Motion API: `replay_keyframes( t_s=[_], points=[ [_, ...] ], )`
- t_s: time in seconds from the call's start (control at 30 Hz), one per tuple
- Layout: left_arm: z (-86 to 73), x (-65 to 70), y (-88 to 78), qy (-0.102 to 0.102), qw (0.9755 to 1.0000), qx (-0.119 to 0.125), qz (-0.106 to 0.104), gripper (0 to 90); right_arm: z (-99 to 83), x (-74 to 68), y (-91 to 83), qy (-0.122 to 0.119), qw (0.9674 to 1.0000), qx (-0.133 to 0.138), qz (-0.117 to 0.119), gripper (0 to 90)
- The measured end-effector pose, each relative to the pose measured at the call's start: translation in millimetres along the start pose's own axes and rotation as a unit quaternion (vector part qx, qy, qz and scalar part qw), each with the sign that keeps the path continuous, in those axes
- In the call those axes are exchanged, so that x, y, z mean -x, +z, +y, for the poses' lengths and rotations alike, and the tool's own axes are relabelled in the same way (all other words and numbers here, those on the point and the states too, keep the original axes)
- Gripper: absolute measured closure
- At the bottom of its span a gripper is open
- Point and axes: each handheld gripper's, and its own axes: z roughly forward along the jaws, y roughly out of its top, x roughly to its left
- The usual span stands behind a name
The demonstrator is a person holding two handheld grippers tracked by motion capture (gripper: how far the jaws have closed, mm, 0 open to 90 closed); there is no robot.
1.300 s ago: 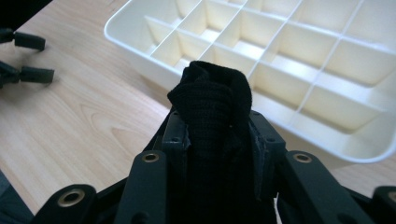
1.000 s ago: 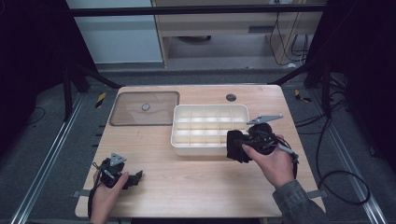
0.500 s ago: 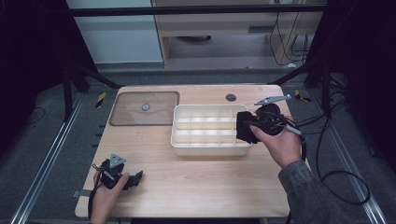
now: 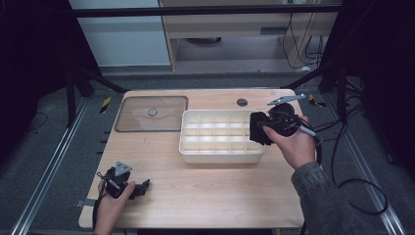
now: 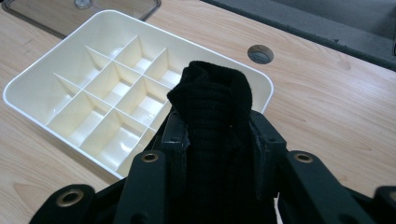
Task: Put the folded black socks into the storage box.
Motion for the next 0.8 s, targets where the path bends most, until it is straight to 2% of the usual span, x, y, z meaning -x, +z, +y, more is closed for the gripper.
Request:
replay_keyframes(
  t_s=[0.37,0.8],
  points=[
    [-0.1,-0.4,-0.3,0.002,1.0000,-0.001,-0.001,0.7,12.3,6.5,1.9,-0.004,0.9999,0.001,-0.013,64.4],
    [-0.2,-0.4,-0.3,0.002,1.0000,0.000,-0.002,0.7,14.3,13.8,14.8,-0.001,0.9997,-0.008,-0.025,64.5]
  ],
)
